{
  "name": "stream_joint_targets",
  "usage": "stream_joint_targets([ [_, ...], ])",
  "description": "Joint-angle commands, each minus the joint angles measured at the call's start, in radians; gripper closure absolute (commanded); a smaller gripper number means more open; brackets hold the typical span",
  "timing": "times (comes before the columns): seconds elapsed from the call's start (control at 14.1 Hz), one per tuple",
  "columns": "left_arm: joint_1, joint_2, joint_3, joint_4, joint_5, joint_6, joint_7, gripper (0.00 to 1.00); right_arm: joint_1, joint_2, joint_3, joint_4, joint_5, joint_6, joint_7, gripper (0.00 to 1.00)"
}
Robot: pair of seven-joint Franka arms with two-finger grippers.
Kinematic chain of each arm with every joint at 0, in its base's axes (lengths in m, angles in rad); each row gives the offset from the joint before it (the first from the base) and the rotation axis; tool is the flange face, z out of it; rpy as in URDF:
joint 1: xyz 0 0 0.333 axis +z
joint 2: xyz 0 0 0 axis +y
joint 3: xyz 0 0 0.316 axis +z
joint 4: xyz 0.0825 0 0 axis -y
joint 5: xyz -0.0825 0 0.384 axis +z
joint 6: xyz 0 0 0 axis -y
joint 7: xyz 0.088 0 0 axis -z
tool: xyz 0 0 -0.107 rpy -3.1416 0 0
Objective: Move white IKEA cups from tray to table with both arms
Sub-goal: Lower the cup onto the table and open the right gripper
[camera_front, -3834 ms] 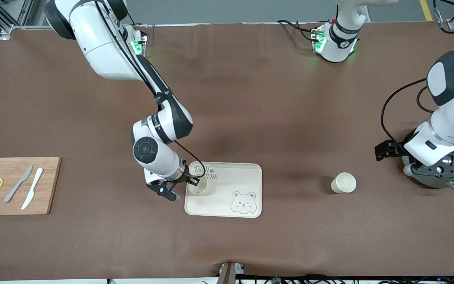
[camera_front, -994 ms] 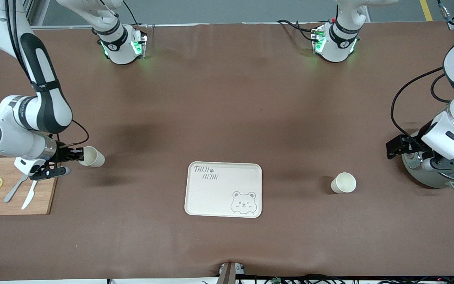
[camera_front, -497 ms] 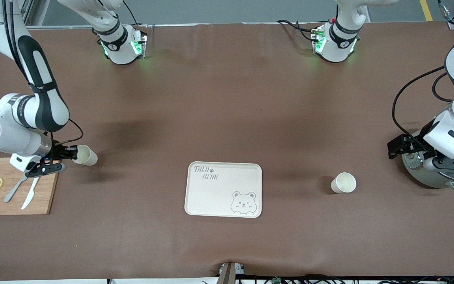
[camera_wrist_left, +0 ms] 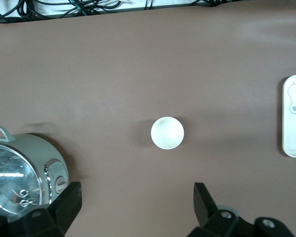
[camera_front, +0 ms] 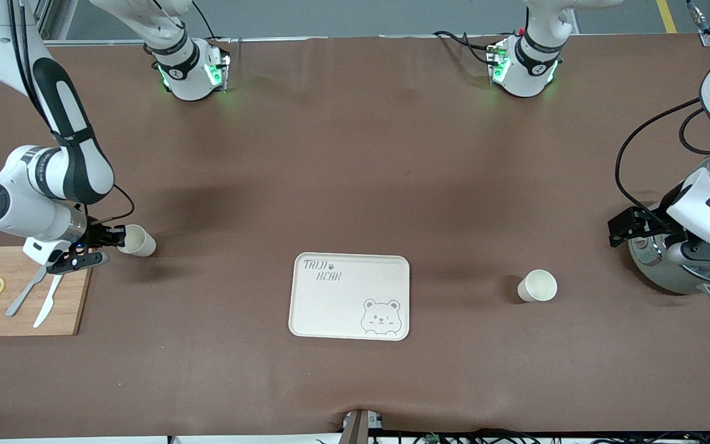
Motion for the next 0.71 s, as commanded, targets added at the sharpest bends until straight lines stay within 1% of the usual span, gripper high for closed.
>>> stream_joint_targets([
  [0.0,-0.004,-0.010,-0.003,0.001,-0.014,-0.019,-0.019,0.00,-0.033,-0.006,0.019,-0.015,-0.017,0.010,-0.007,0.70],
  [0.07,-0.004,-0.008,-0.003,0.001,-0.016,-0.019,-0.020,0.00,-0.034,-0.006,0.019,-0.015,-0.017,0.012,-0.007,0.66],
  [0.28,-0.007,-0.002,-0.003,0.003,-0.016,-0.018,-0.020,0.00,-0.034,-0.005,0.020,-0.011,-0.011,0.009,-0.004,0.00],
  [0.64,0.007,-0.002,0.000,0.005,-0.016,-0.018,-0.019,0.00,-0.031,-0.011,0.019,0.002,-0.013,-0.032,-0.007,0.00],
])
